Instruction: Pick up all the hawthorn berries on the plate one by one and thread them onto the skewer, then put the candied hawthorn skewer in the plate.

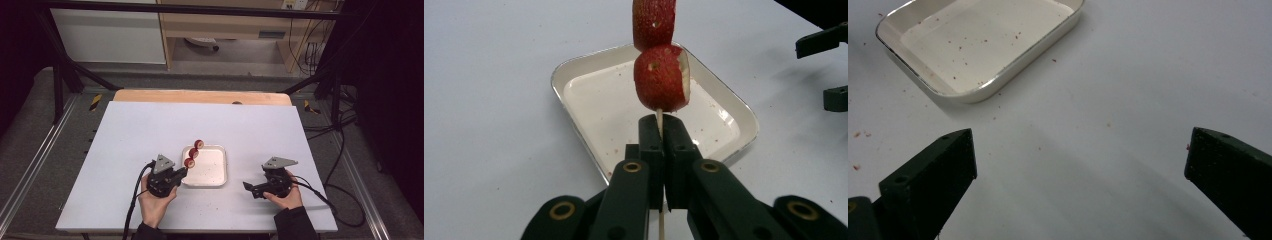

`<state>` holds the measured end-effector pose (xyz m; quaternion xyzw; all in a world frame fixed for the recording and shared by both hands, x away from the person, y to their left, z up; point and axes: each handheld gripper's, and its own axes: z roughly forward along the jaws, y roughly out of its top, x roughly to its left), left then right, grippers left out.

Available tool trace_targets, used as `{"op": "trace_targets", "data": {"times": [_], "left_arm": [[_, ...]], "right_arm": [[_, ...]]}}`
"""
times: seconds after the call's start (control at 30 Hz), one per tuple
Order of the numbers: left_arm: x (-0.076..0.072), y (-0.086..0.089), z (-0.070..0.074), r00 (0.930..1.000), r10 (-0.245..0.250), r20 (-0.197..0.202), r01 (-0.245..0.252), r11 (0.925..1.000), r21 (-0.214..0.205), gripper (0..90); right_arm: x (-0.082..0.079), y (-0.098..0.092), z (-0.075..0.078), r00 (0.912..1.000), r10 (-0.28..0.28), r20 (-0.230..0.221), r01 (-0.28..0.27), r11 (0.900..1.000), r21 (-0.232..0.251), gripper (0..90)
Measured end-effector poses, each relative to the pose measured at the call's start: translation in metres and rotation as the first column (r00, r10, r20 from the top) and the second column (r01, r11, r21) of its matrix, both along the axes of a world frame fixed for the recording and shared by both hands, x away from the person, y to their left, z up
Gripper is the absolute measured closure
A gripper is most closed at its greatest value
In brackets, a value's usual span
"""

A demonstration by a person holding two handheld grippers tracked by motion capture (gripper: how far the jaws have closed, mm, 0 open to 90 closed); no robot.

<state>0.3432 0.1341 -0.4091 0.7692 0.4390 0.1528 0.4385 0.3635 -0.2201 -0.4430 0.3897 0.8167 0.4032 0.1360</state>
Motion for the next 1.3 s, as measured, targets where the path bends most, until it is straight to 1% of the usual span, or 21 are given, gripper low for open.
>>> {"op": "trace_targets", "data": {"times": [0.1, 0.17, 0.2, 0.23, 0.3, 0.33, 0.37, 0.4, 0.43, 0.47, 0.5, 0.53, 0.57, 0.63, 0.67, 0.7, 0.8, 0.83, 0.87, 1.07, 1.3], "left_arm": [[0.008, -0.007, 0.001, 0.9999, -0.010, -0.013, 0.011, 0.9995, 0.030, 88.0], [0.010, -0.009, 0.000, 0.9998, -0.012, -0.018, 0.013, 0.9993, 0.036, 88.0], [0.014, -0.012, -0.002, 0.9994, -0.010, -0.033, 0.011, 0.9991, 0.042, 88.1], [0.014, -0.012, -0.002, 0.9994, -0.010, -0.033, 0.011, 0.9991, 0.042, 88.1], [0.017, -0.015, -0.004, 0.9988, -0.011, -0.047, 0.014, 0.9981, 0.059, 88.0], [0.020, -0.017, -0.006, 0.9983, -0.012, -0.057, 0.016, 0.9967, 0.080, 88.0], [0.020, -0.017, -0.006, 0.9983, -0.012, -0.057, 0.016, 0.9967, 0.080, 88.1], [0.023, -0.020, -0.009, 0.9975, -0.012, -0.069, 0.019, 0.9951, 0.097, 88.0], [0.023, -0.020, -0.009, 0.9975, -0.012, -0.069, 0.019, 0.9951, 0.097, 88.1], [0.025, -0.022, -0.011, 0.9967, -0.008, -0.081, 0.018, 0.9934, 0.113, 88.1], [0.025, -0.022, -0.011, 0.9967, -0.008, -0.081, 0.018, 0.9934, 0.113, 88.0], [0.027, -0.024, -0.014, 0.9957, -0.006, -0.092, 0.019, 0.9902, 0.138, 88.1], [0.028, -0.026, -0.015, 0.9953, -0.003, -0.097, 0.018, 0.9889, 0.148, 88.0], [0.028, -0.027, -0.017, 0.9948, 0.000, -0.102, 0.016, 0.9876, 0.156, 88.1], [0.030, -0.029, -0.020, 0.9934, 0.006, -0.115, 0.013, 0.9852, 0.171, 88.0], [0.030, -0.029, -0.020, 0.9934, 0.006, -0.115, 0.013, 0.9852, 0.171, 88.0], [0.032, -0.034, -0.024, 0.9908, 0.010, -0.135, 0.017, 0.9796, 0.200, 88.0], [0.032, -0.034, -0.024, 0.9908, 0.010, -0.135, 0.017, 0.9796, 0.200, 88.0], [0.034, -0.037, -0.026, 0.9897, 0.013, -0.142, 0.017, 0.9769, 0.213, 88.0], [0.037, -0.044, -0.030, 0.9897, 0.022, -0.141, 0.011, 0.9725, 0.233, 88.0], [0.037, -0.045, -0.031, 0.9906, 0.028, -0.134, 0.004, 0.9726, 0.232, 86.4]], "right_arm": [[-0.005, -0.010, -0.004, 0.9999, -0.014, -0.005, 0.014, 0.9999, 0.004, 1.0], [-0.007, -0.015, -0.005, 0.9998, -0.020, -0.004, 0.020, 0.9998, 0.005, 1.0], [-0.008, -0.017, -0.005, 0.9997, -0.025, -0.007, 0.025, 0.9997, 0.005, 1.0], [-0.008, -0.017, -0.005, 0.9997, -0.025, -0.007, 0.025, 0.9997, 0.005, 1.0], [-0.010, -0.021, -0.006, 0.9994, -0.033, -0.006, 0.033, 0.9994, 0.008, 1.0], [-0.010, -0.022, -0.006, 0.9993, -0.037, -0.007, 0.037, 0.9992, 0.012, 1.1], [-0.010, -0.022, -0.006, 0.9993, -0.037, -0.007, 0.037, 0.9992, 0.012, 1.1], [-0.011, -0.024, -0.006, 0.9992, -0.039, -0.004, 0.039, 0.9992, 0.013, 1.1], [-0.011, -0.024, -0.006, 0.9992, -0.039, -0.004, 0.039, 0.9992, 0.013, 1.1], [-0.012, -0.026, -0.007, 0.9989, -0.046, -0.006, 0.046, 0.9988, 0.016, 1.2], [-0.012, -0.026, -0.007, 0.9988, -0.048, -0.008, 0.048, 0.9987, 0.017, 1.2], [-0.012, -0.027, -0.008, 0.9987, -0.050, -0.011, 0.050, 0.9986, 0.015, 1.2], [-0.012, -0.027, -0.008, 0.9986, -0.051, -0.016, 0.051, 0.9986, 0.013, 1.2], [-0.012, -0.027, -0.009, 0.9988, -0.048, -0.012, 0.048, 0.9988, 0.008, 1.3], [-0.012, -0.027, -0.009, 0.9990, -0.044, -0.011, 0.044, 0.9990, 0.003, 1.3], [-0.012, -0.027, -0.009, 0.9990, -0.044, -0.011, 0.044, 0.9990, 0.003, 1.3], [-0.013, -0.027, -0.009, 0.9990, -0.043, -0.014, 0.044, 0.9990, 0.008, 1.4], [-0.013, -0.027, -0.009, 0.9990, -0.042, -0.015, 0.043, 0.9991, 0.008, 1.4], [-0.013, -0.028, -0.009, 0.9990, -0.042, -0.015, 0.042, 0.9991, 0.007, 1.4], [-0.012, -0.028, -0.009, 0.9991, -0.042, -0.011, 0.042, 0.9991, 0.008, 1.4], [-0.012, -0.028, -0.009, 0.9991, -0.042, -0.009, 0.042, 0.9991, 0.009, 1.4]]}}
